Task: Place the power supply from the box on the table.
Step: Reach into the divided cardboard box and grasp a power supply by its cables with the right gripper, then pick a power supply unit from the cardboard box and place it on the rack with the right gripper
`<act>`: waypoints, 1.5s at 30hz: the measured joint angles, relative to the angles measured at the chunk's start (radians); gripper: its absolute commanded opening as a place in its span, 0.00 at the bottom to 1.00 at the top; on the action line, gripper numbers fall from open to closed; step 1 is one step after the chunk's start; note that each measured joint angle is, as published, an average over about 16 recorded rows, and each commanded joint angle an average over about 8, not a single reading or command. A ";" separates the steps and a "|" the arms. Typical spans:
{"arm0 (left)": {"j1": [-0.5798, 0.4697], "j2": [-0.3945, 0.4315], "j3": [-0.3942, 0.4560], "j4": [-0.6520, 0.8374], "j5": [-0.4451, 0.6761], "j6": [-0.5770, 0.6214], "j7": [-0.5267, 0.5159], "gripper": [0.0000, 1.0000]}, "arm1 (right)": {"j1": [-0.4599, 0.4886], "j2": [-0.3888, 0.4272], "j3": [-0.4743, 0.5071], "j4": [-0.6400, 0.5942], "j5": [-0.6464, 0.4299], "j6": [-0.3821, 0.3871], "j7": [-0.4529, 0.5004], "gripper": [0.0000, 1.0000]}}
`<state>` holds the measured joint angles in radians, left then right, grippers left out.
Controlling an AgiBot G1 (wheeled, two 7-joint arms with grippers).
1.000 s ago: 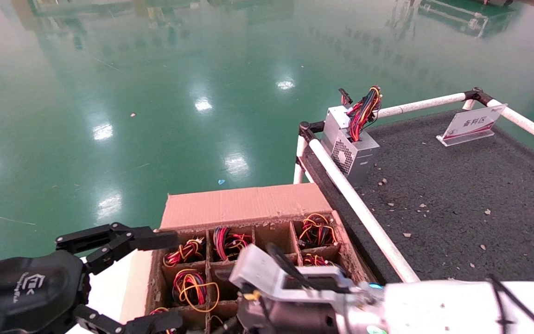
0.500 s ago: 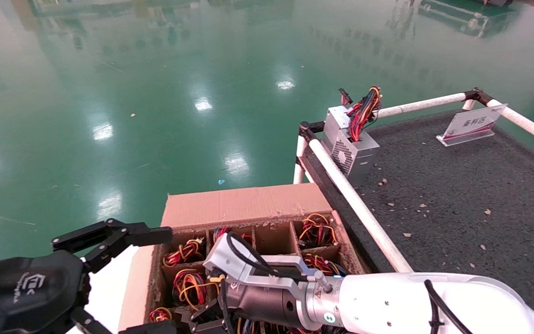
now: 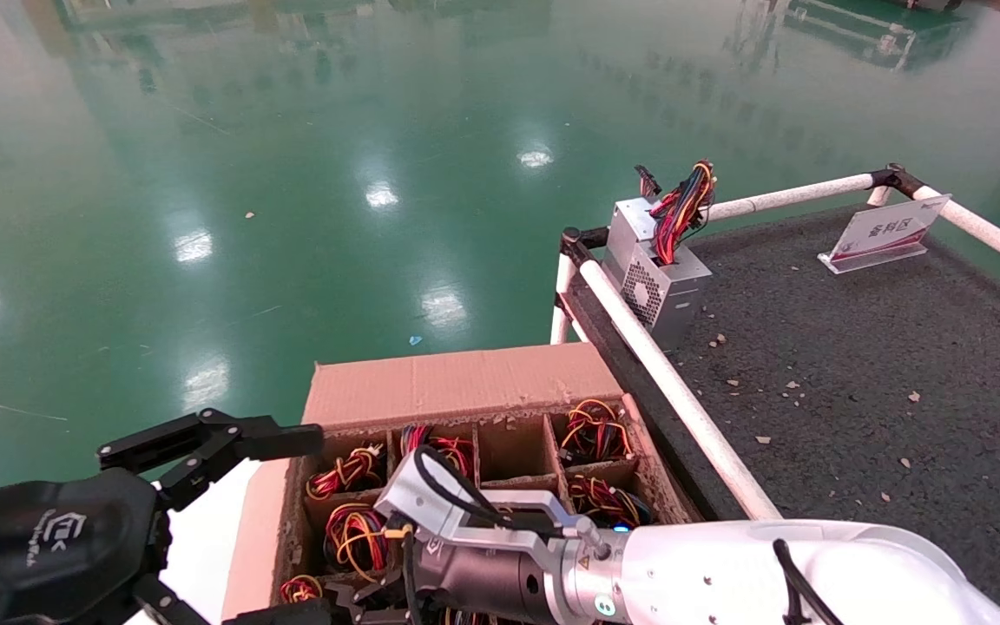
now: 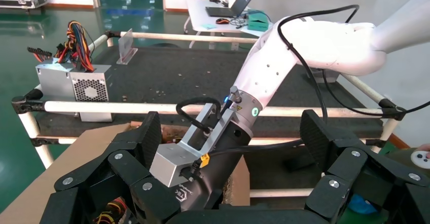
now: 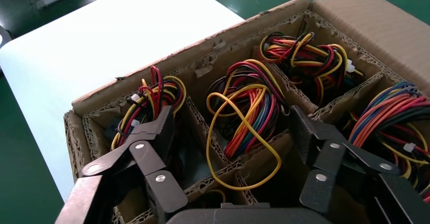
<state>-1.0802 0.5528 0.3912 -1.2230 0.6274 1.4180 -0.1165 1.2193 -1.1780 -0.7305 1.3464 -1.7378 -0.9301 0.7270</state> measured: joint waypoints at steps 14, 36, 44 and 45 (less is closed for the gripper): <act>0.000 0.000 0.000 0.000 0.000 0.000 0.000 1.00 | -0.007 -0.012 -0.013 0.000 -0.043 0.007 0.058 0.00; 0.000 0.000 0.000 0.000 0.000 0.000 0.000 1.00 | 0.011 0.021 0.051 0.007 0.089 -0.036 0.226 0.00; 0.000 0.000 0.000 0.000 0.000 0.000 0.000 1.00 | 0.059 0.041 0.120 0.008 0.210 -0.053 0.385 0.00; 0.000 0.000 0.000 0.000 0.000 0.000 0.000 1.00 | 0.068 0.044 0.129 0.008 0.226 -0.055 0.407 0.00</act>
<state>-1.0802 0.5528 0.3912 -1.2230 0.6274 1.4180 -0.1165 1.2874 -1.1342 -0.6010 1.3549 -1.5122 -0.9850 1.1338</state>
